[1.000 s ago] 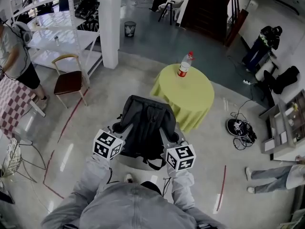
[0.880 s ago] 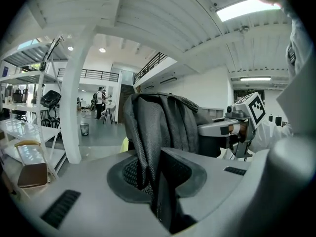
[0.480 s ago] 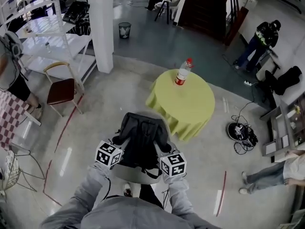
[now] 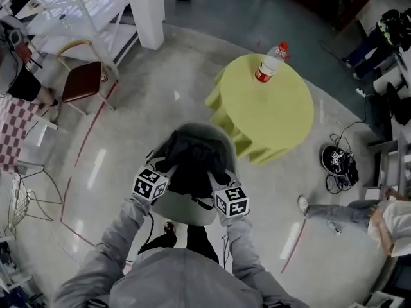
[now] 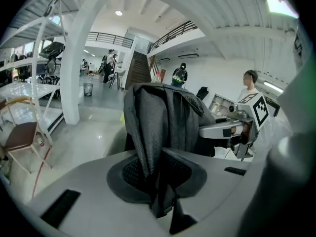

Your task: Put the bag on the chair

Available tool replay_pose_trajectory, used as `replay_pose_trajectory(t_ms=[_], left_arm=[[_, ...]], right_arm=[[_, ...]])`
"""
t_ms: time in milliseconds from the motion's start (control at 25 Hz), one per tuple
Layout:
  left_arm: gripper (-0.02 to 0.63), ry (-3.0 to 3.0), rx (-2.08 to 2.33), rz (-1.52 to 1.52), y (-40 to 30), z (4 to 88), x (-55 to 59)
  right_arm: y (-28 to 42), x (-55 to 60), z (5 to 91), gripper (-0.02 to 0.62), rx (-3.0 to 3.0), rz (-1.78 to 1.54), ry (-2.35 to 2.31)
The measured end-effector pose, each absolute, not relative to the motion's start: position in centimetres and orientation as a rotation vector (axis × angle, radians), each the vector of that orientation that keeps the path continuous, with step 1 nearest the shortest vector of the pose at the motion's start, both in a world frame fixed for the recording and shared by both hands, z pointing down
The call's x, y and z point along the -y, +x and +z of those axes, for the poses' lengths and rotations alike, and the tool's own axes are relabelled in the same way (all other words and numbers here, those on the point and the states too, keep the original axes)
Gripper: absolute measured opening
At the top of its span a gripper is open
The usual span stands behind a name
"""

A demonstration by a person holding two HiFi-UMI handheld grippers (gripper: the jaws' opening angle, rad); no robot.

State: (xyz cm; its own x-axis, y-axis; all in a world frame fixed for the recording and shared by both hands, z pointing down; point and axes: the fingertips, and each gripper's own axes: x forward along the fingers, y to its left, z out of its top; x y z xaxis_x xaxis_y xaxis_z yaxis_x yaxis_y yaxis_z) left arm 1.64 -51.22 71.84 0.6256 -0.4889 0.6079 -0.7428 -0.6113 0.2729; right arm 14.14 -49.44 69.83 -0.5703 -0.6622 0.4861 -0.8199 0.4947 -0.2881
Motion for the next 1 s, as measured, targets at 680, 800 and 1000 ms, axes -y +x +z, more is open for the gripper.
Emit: replay_pose_trajectory(t_ms=[680, 800, 1000], left_arm=[[0.077, 2.115, 0.941, 0.768, 2.6, 83.0, 54.4], [0.088, 2.124, 0.961, 0.723, 2.6, 83.3, 54.9], [0.184, 2.09, 1.008, 0.813, 1.8, 84.8, 55.0]], right_arm=[[14.9, 52.4, 81.2, 0.049, 2.248, 0.864, 1.112], [14.6, 52.8, 81.5, 0.049, 2.23, 0.837, 1.138], [14.9, 52.4, 82.8, 0.086, 2.177, 0.93, 1.154]])
